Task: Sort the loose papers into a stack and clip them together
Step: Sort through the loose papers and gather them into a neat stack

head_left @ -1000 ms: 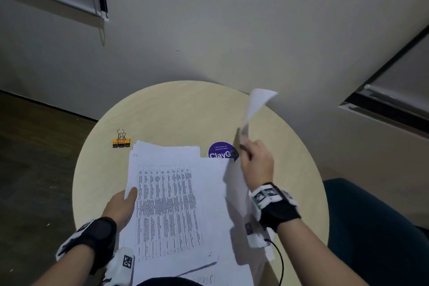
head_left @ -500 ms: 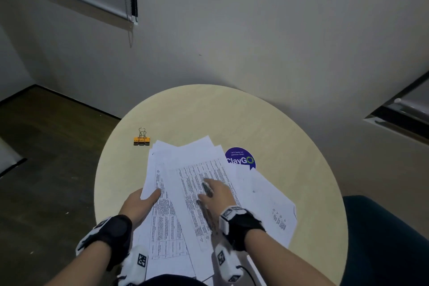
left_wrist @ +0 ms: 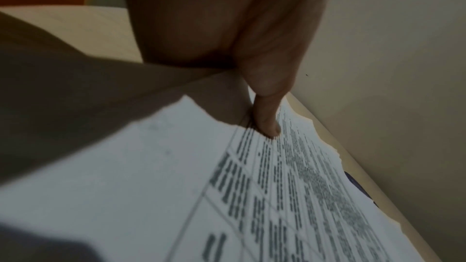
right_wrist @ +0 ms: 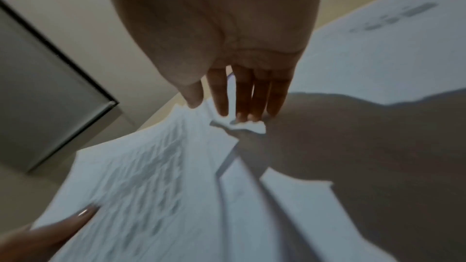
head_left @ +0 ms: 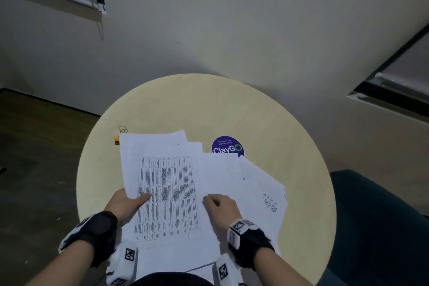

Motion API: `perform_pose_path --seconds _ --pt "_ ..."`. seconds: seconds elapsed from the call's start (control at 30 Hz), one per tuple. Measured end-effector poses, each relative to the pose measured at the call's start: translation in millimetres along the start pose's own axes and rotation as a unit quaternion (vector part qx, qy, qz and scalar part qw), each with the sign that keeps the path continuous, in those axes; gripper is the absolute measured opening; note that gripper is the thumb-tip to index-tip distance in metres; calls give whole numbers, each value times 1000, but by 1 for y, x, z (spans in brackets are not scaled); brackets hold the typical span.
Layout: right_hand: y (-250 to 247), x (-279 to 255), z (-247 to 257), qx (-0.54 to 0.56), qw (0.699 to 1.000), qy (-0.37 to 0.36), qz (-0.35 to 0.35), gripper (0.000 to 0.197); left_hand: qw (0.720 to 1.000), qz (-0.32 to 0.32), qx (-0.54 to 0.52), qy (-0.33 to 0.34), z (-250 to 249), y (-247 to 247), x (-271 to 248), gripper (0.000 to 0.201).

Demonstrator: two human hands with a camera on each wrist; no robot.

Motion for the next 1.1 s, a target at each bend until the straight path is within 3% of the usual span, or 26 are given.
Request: perform_pose_path --seconds 0.07,0.1,0.13,0.2,0.27,0.3,0.37,0.5,0.57,0.63,0.77,0.9,1.0,1.1 --pt "-25 -1 -26 -7 996 46 -77 12 1000 -10 1 -8 4 -1 2 27" --pt "-42 -5 -46 -28 989 92 -114 24 1000 -11 -7 -12 5 -2 2 25" --pt "-55 -11 -70 -57 979 147 -131 51 1000 -8 -14 -18 8 -1 5 23" --pt "-71 -28 -107 -109 956 251 -104 95 1000 -5 -16 -25 13 -1 9 25" --pt "-74 -43 -120 -143 948 279 -53 122 1000 -2 -7 -26 14 -1 12 28" --pt "-70 -46 -122 -138 951 276 -32 127 1000 0 -13 -28 11 -1 11 28" --pt "-62 -45 -121 -85 962 258 -27 120 999 7 -15 -31 9 0 12 27" --pt "-58 -43 -103 50 978 173 -102 57 997 17 62 -30 10 -3 3 19" --pt "-62 -45 -97 74 975 157 -139 44 997 2 66 -42 16 -8 -3 17" --pt "-69 -46 -95 111 968 152 -164 49 997 -4 61 -43 18 -12 -10 15" --pt "-83 -46 -92 159 968 133 -145 80 998 -16 32 -51 29 -16 -10 21" --pt "-103 -54 -95 167 958 155 -174 63 997 -24 7 -72 39 -15 -9 29" --pt "-118 -56 -92 81 972 159 -151 46 997 -31 24 -60 32 -14 -8 25" --pt "-137 -57 -95 63 969 164 -171 52 997 -32 44 -56 27 -13 -11 22"
Point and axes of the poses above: each hand's wrist, its own x-axis towards the middle knuckle, its own y-axis out of the palm, z = x × y, the point moved 9 cm from there along x, towards the middle knuckle, and after that the axes turned 4 degrees about -y, right-handed, at the moved point
